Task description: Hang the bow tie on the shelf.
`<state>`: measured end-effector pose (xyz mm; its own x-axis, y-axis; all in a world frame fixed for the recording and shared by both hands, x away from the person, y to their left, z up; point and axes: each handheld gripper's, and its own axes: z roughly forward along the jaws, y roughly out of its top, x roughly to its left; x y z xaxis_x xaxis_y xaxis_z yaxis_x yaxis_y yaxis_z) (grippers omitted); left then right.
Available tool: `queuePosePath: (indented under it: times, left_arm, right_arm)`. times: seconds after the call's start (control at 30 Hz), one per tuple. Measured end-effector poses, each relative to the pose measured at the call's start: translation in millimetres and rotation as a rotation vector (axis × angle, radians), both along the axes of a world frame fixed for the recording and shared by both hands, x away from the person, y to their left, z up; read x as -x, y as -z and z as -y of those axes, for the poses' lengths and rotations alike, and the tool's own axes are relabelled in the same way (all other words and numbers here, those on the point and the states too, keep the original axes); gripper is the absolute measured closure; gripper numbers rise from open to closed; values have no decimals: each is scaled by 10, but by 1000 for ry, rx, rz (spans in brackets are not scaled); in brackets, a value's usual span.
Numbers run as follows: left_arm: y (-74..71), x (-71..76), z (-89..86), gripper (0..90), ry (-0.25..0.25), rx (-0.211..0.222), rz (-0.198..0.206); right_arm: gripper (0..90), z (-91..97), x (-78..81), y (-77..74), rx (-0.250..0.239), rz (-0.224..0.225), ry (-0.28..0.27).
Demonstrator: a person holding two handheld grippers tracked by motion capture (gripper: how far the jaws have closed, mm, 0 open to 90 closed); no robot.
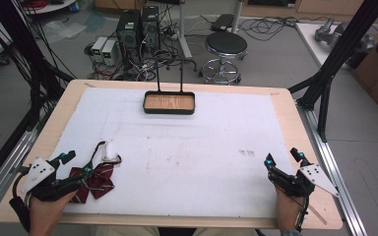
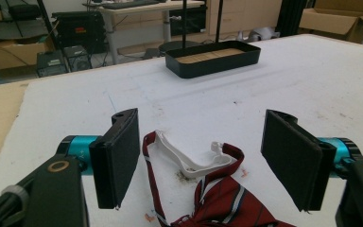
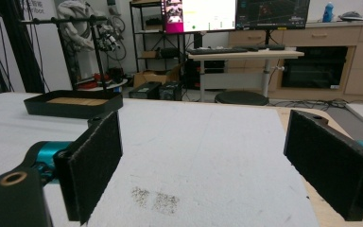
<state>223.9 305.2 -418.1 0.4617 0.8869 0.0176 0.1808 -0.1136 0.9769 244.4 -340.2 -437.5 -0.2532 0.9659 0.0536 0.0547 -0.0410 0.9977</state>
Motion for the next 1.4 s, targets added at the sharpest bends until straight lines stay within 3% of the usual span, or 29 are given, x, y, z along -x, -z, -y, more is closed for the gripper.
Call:
queuePosePath:
  times: [0.47,0.67,0.87,0.97,1.13,1.17,1.4]
  left_arm:
    - [61,-47,9,291,3,-56,-64]
    - [111,-84,8,323,30,-84,-116]
    - [180,-131,53,370,59,-157,-186]
    - [209,-146,58,391,39,-197,-214]
    - [259,-183,9,413,10,-207,-279]
    - [280,-199,-13,420,24,-198,-300]
    - [318,-231,-16,461,34,-207,-348]
  right_arm:
    - [112,-5,0,0,-3,-5,-1]
    - [112,-4,-1,1,-1,-4,-4]
    - [112,-4,-5,1,-4,-5,-3]
    - [112,-6,-4,2,-4,-8,-4]
    - [112,-4,-6,3,-3,-9,-6]
    - [112,-5,-7,3,-3,-9,-7]
    - [112,-6,-10,3,-1,-9,-8]
